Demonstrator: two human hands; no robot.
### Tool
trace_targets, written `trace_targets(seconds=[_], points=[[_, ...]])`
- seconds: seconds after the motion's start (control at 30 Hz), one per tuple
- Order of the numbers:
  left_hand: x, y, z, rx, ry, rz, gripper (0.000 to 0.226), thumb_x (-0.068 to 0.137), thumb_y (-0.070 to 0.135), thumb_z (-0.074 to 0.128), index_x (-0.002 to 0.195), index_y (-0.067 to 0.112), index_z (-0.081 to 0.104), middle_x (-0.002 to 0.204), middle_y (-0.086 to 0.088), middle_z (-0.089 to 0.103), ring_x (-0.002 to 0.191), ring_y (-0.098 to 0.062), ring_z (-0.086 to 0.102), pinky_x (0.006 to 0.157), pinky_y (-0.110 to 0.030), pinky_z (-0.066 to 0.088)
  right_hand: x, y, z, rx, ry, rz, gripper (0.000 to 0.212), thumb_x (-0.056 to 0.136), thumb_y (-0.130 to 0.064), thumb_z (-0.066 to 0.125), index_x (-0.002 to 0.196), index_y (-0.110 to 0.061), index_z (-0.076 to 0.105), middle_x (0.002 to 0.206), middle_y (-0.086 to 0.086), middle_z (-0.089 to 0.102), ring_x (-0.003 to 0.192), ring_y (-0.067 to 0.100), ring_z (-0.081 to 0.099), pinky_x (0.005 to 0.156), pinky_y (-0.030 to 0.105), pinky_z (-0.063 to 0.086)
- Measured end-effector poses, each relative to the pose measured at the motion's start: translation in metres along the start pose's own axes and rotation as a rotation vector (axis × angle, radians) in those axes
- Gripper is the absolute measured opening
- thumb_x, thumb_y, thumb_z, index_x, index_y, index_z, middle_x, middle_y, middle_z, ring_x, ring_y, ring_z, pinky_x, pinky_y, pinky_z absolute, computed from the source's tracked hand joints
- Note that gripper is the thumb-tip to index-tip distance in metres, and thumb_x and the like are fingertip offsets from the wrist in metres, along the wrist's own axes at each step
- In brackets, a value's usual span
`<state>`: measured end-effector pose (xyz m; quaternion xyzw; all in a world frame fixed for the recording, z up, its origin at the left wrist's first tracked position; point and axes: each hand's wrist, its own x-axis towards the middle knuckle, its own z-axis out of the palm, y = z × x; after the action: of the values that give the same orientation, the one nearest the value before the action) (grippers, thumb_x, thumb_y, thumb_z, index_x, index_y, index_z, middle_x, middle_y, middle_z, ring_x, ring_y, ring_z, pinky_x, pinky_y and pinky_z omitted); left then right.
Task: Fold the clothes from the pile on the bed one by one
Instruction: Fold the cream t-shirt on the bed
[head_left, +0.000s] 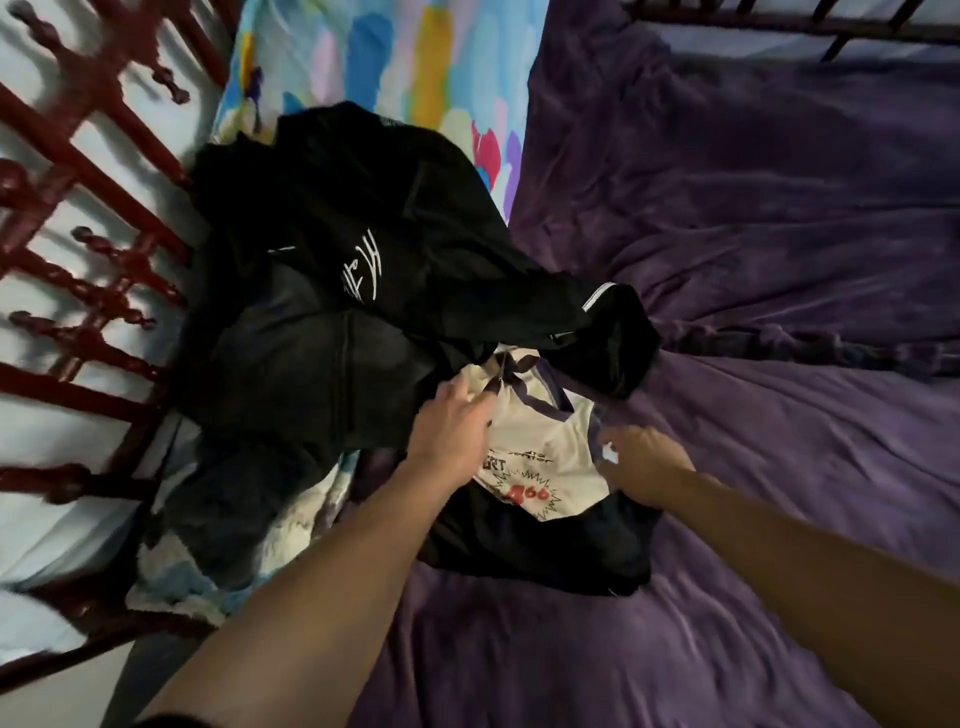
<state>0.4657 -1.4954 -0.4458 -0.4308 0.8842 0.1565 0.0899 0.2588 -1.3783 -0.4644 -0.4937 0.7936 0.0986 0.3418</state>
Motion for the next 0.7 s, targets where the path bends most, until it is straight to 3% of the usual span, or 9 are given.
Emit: trace_targets(seconds=[0.13, 0.2, 0.27, 0.43, 0.57, 0.63, 0.7], points=[[0.054, -0.017, 0.028, 0.077, -0.016, 0.091, 0.047, 0.09, 0.026, 0.054, 0.135, 0.026, 0.044, 0.143, -0.008, 0.028, 0.122, -0.027, 0.038, 0.093, -0.04, 0.042, 0.058, -0.035, 0.018, 0.089, 0.11, 0.017, 0.055, 0.088, -0.031, 0.06, 0.14, -0.028, 0.042, 0.13, 0.008, 0.051, 0.114, 0.03, 0.055, 0.088, 0.037, 0.047], [0.063, -0.022, 0.038, 0.113, -0.04, 0.076, 0.039, 0.088, 0.025, 0.057, 0.126, 0.024, 0.052, 0.141, -0.005, 0.031, 0.121, -0.027, 0.037, 0.093, -0.041, 0.039, 0.077, -0.044, 0.028, 0.104, 0.049, 0.047, 0.069, 0.086, -0.033, 0.063, 0.146, -0.033, 0.029, 0.135, 0.011, 0.043, 0.118, 0.035, 0.051, 0.089, 0.041, 0.048], [0.062, -0.026, 0.043, 0.135, -0.017, 0.081, 0.025, 0.089, 0.025, 0.057, 0.113, 0.021, 0.06, 0.135, -0.002, 0.038, 0.119, -0.025, 0.037, 0.092, -0.041, 0.038, 0.086, -0.048, 0.039, 0.087, -0.054, 0.079, 0.068, 0.086, -0.039, 0.065, 0.145, -0.032, 0.032, 0.135, 0.011, 0.044, 0.118, 0.035, 0.051, 0.09, 0.04, 0.048], [0.036, -0.043, 0.038, 0.041, -0.082, 0.148, 0.021, 0.095, 0.026, 0.051, 0.105, 0.012, 0.064, 0.124, 0.002, 0.052, 0.116, -0.022, 0.042, 0.091, -0.037, 0.041, 0.056, -0.046, 0.056, 0.17, -0.024, 0.085, 0.035, 0.089, -0.047, 0.057, 0.108, -0.018, 0.062, 0.107, 0.006, 0.062, 0.103, 0.029, 0.06, 0.075, 0.031, 0.044], [0.014, -0.044, 0.014, -0.036, -0.204, 0.089, 0.009, 0.091, 0.012, 0.056, 0.092, 0.012, 0.064, 0.103, -0.006, 0.063, 0.103, -0.026, 0.055, 0.086, -0.038, 0.046, -0.008, -0.032, 0.044, 0.389, 0.09, 0.141, 0.022, 0.08, -0.034, 0.063, 0.068, -0.017, 0.056, 0.073, 0.001, 0.058, 0.076, 0.026, 0.058, 0.061, 0.03, 0.039], [0.0, -0.036, 0.002, -0.045, -0.258, 0.086, 0.02, 0.087, 0.011, 0.057, 0.107, 0.014, 0.06, 0.11, -0.008, 0.061, 0.105, -0.029, 0.056, 0.087, -0.041, 0.048, -0.043, -0.025, 0.033, 0.443, 0.264, 0.092, 0.022, 0.076, -0.02, 0.066, 0.065, -0.009, 0.051, 0.062, 0.002, 0.053, 0.065, 0.027, 0.053, 0.055, 0.032, 0.034], [-0.013, -0.023, -0.01, -0.018, -0.287, 0.103, 0.046, 0.086, 0.02, 0.063, 0.128, 0.018, 0.045, 0.124, -0.007, 0.053, 0.113, -0.029, 0.052, 0.089, -0.039, 0.047, -0.078, -0.019, 0.018, 0.498, 0.436, 0.003, 0.018, 0.073, -0.007, 0.065, 0.065, -0.004, 0.049, 0.059, 0.004, 0.053, 0.059, 0.026, 0.05, 0.055, 0.033, 0.034]])
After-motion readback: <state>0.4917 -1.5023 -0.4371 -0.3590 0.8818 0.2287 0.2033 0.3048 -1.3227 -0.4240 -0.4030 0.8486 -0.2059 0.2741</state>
